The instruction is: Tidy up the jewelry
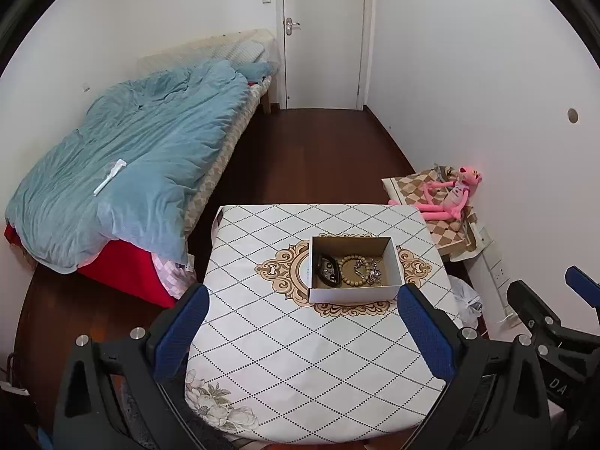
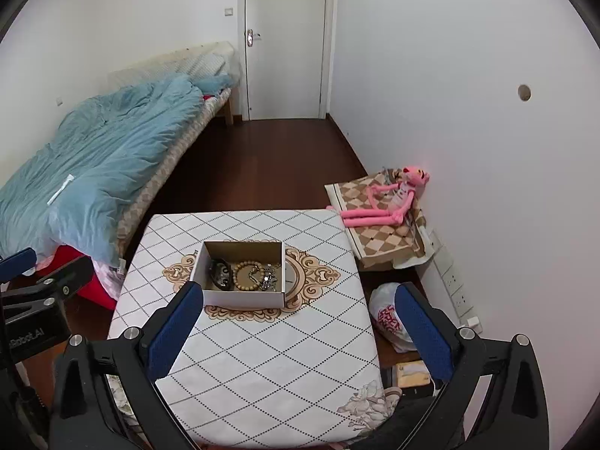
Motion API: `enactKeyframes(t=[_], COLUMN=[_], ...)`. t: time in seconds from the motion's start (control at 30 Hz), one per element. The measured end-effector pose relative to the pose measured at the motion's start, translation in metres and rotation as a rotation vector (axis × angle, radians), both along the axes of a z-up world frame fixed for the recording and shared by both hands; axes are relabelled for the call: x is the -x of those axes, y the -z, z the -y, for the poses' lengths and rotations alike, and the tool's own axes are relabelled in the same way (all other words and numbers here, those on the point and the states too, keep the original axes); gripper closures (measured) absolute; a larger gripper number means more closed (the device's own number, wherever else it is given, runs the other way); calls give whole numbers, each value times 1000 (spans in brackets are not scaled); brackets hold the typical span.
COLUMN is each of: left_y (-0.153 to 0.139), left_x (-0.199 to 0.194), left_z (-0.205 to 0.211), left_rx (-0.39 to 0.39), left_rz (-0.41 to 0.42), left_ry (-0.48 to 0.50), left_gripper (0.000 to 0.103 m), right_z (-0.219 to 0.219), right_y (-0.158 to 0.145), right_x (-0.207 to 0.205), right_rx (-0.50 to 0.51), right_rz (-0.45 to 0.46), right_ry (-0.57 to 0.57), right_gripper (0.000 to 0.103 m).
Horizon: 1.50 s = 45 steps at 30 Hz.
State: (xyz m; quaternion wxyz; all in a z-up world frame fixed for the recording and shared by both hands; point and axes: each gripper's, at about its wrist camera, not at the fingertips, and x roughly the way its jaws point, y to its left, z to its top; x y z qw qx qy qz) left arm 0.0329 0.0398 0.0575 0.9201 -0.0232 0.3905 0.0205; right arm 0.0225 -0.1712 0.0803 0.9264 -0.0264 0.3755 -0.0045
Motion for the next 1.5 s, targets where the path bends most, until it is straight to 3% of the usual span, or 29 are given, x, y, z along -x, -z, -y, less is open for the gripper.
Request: enactKeyframes(t=[0.23, 0.47, 0.77, 1.1, 1.5], left_y=[-6, -5, 10, 30, 44], left_x=[15, 9, -24, -68, -91], left_z=[-1, 2, 5, 3, 3], left_rx=[11, 20, 6, -5, -3], left_rz=[2, -5, -47, -139, -190], left_ry=[-1, -4, -17, -12, -9], left_gripper=[1, 1, 1, 1, 1], right_z=[-2, 4, 1, -8, -9], right_y=[-16, -14, -2, 30, 52], right_x=[18, 8, -31, -87, -118], right_rx=[-8, -18, -5, 17, 15], right_rz=[21, 6, -21, -126, -218], right_ry=[-15, -3, 7, -9, -23], right_gripper=[0, 0, 0, 0, 0])
